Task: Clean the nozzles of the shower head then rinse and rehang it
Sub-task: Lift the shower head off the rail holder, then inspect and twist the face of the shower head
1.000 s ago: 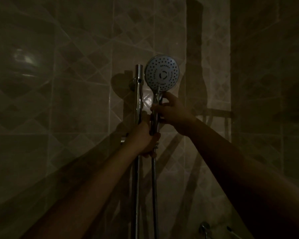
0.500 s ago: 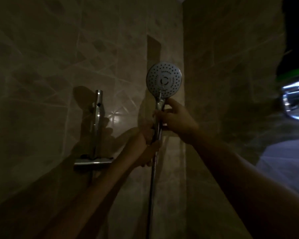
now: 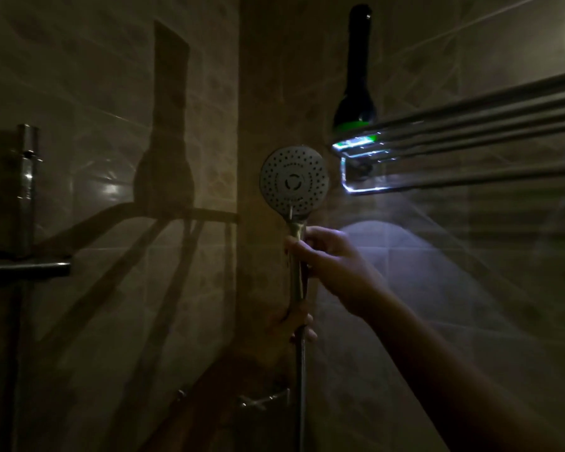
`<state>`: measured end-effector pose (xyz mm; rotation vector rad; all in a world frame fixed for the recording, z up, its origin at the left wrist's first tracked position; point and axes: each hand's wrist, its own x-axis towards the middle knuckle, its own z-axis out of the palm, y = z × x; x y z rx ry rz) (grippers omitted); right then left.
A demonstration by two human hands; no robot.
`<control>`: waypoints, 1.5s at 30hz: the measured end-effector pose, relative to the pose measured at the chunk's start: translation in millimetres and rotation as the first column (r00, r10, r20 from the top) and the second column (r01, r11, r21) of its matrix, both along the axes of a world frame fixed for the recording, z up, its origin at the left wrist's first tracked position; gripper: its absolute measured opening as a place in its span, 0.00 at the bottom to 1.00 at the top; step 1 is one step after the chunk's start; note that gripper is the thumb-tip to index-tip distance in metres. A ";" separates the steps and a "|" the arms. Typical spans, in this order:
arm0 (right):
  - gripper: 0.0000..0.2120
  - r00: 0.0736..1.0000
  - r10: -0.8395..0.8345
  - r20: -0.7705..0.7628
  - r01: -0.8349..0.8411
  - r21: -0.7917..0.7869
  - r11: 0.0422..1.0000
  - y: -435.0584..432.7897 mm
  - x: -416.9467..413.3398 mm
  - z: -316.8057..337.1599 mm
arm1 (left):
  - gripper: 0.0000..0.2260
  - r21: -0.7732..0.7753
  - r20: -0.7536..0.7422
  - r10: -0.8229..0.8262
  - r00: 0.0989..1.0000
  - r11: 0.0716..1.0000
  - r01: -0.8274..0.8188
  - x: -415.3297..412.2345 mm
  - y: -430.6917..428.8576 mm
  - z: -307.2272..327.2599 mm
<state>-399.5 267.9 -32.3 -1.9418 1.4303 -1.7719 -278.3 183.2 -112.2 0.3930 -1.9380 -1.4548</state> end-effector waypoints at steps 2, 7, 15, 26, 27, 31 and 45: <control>0.13 0.999 0.001 0.033 -0.001 0.012 1.000 24.2 -16.1 -24.7 | 0.26 0.219 -0.052 -0.149 0.987 0.963 0.157 -20.0 26.7 -28.1; 0.13 0.979 -0.159 0.132 0.149 0.079 0.986 87.3 -54.2 -90.7 | 0.28 0.330 -0.044 -0.269 0.962 0.905 0.268 -57.1 97.7 -92.9; 0.09 0.855 -0.290 0.430 0.197 0.248 0.949 175.4 -104.0 -192.8 | 0.10 0.403 0.151 -0.263 0.953 0.896 0.184 -104.4 196.2 -178.0; 0.16 0.499 -0.496 0.711 0.171 0.480 0.861 182.4 -120.2 -299.1 | 0.08 0.504 0.406 -0.103 0.908 0.854 -0.129 -145.2 249.2 -266.0; 0.18 0.477 -0.532 0.700 0.197 0.505 0.840 179.1 -117.8 -304.3 | 0.08 0.490 0.432 -0.067 0.899 0.855 -0.171 -148.2 250.4 -272.2; 0.19 0.376 -0.601 0.705 0.283 0.530 0.799 167.4 -107.2 -312.9 | 0.07 0.463 0.501 -0.022 0.865 0.851 -0.246 -152.2 252.0 -279.5; 0.19 0.631 -0.384 0.674 0.112 0.411 0.905 147.4 -118.0 -310.4 | 0.07 0.613 0.353 -0.220 0.910 0.789 -0.047 -146.5 201.8 -279.9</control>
